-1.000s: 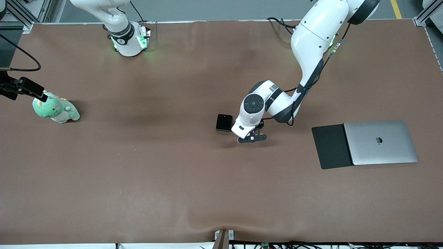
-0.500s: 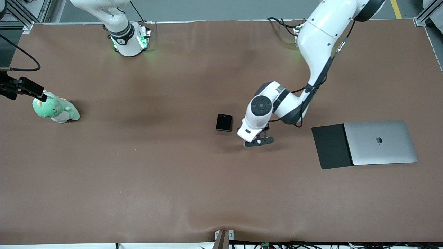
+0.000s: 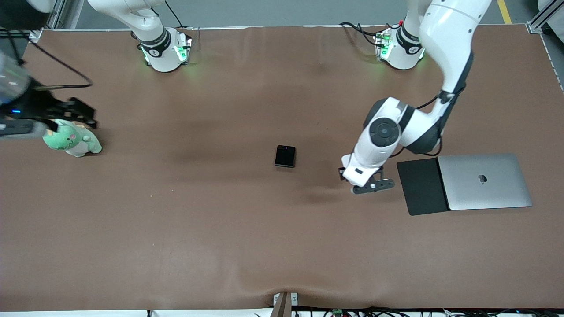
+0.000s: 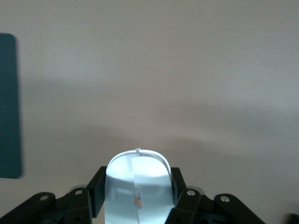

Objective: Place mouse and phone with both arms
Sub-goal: 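Carry the mouse with the left gripper while the right gripper reaches out, then lower the mouse onto the pad while the right gripper grasps the phone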

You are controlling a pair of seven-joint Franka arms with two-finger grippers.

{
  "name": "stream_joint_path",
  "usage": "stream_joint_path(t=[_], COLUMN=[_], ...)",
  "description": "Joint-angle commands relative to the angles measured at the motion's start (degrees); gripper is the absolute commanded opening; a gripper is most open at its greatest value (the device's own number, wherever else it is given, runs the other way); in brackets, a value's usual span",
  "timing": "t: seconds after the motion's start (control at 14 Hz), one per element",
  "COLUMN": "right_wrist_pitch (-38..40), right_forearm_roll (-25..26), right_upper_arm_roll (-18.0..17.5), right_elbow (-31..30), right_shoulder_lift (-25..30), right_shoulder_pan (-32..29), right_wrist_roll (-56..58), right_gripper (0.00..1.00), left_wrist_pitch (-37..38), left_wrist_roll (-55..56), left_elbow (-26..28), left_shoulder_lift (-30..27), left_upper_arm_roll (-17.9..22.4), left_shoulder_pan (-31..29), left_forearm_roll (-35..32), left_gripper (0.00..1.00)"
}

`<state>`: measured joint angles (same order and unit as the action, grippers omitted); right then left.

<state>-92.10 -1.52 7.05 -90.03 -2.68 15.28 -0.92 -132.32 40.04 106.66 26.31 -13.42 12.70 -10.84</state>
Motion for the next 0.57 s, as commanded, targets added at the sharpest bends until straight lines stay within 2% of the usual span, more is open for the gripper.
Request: stream_joint_path(t=[0.0, 0.29, 0.5], right_wrist_pitch=[-3.07, -8.34, -18.69], right_forearm_roll=[-0.85, -5.50, -7.44], right_upper_arm_roll=[0.60, 0.60, 0.60], right_elbow=[0.29, 0.11, 0.29], right_shoulder_lift=[-3.98, -10.57, -19.09], right_shoulder_pan=[6.85, 14.67, 21.79], right_wrist_roll=[-5.55, -17.52, -26.73], right_gripper=[1.00, 1.00, 1.00], left_wrist_pitch=[-0.22, -0.48, -0.13], left_wrist_roll=[-4.86, -12.60, -14.99], left_elbow=[4.96, 5.93, 6.98], left_shoulder_lift=[-3.72, -3.99, -5.22], left_upper_arm_roll=[-0.64, -2.22, -3.89], left_shoulder_pan=[-3.90, -11.28, -15.07], left_forearm_roll=[-1.28, -0.93, -0.84], left_gripper=[0.00, 0.00, 0.00])
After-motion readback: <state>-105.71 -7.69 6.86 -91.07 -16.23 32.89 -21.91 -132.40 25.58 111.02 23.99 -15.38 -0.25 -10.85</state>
